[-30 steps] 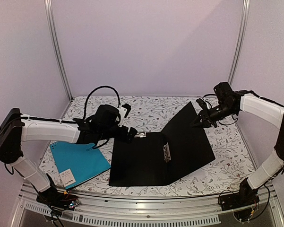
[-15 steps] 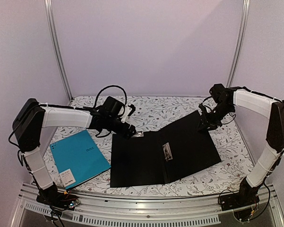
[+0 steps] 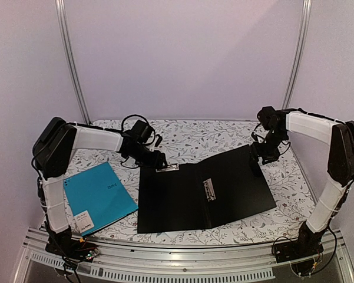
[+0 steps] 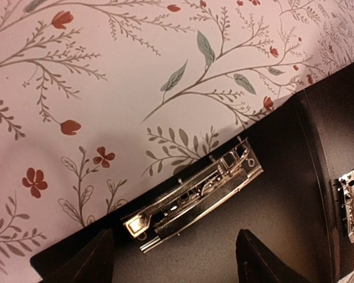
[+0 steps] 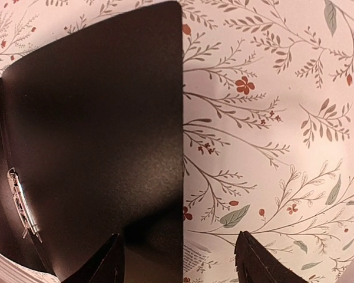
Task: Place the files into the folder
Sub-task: Move the folder to the center of the board, then open the spring clip on the folder at the center of the board.
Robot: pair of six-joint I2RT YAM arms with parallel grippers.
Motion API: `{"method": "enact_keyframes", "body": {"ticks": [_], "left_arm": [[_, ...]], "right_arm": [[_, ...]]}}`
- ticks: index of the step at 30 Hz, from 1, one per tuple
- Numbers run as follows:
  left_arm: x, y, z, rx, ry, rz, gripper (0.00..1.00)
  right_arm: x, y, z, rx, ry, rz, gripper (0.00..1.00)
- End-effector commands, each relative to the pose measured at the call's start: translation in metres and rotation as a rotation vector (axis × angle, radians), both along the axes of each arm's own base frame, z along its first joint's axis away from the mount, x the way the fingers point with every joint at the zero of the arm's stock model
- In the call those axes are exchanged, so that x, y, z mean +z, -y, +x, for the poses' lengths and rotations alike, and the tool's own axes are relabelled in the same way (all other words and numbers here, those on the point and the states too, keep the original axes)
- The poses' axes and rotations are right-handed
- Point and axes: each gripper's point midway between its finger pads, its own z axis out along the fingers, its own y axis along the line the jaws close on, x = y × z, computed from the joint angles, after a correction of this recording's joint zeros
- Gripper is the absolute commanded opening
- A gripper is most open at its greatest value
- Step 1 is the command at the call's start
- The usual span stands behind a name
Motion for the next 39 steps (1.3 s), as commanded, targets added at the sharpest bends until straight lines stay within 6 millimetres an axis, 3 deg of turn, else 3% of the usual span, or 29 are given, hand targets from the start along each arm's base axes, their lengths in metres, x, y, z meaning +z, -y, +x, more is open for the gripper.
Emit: {"method": "enact_keyframes", "body": {"ticks": [1,7,11,16,25,39], "left_arm": [[0.003,-0.001,0.002,0.062,-0.077,-0.042,0.69],[-0.005,-0.012,0.010,0.109,-0.125,-0.071,0.59],[-0.010,-0.019,0.016,0.131,-0.153,-0.094,0.54],[-0.014,-0.021,0.022,0.146,-0.212,-0.163,0.45],[-0.018,-0.012,0.022,0.159,-0.300,-0.294,0.34],[-0.025,-0.018,0.023,0.187,-0.318,-0.305,0.18]], "right_arm": [[0.028,-0.010,0.020,0.055,0.140,-0.078,0.65],[0.042,-0.022,0.031,0.129,0.228,-0.150,0.59],[0.042,-0.023,0.033,0.143,0.231,-0.158,0.49],[0.039,-0.025,0.033,0.150,0.219,-0.153,0.44],[0.033,-0.025,0.030,0.157,0.197,-0.154,0.40],[0.031,-0.027,0.027,0.166,0.183,-0.142,0.38]]}}
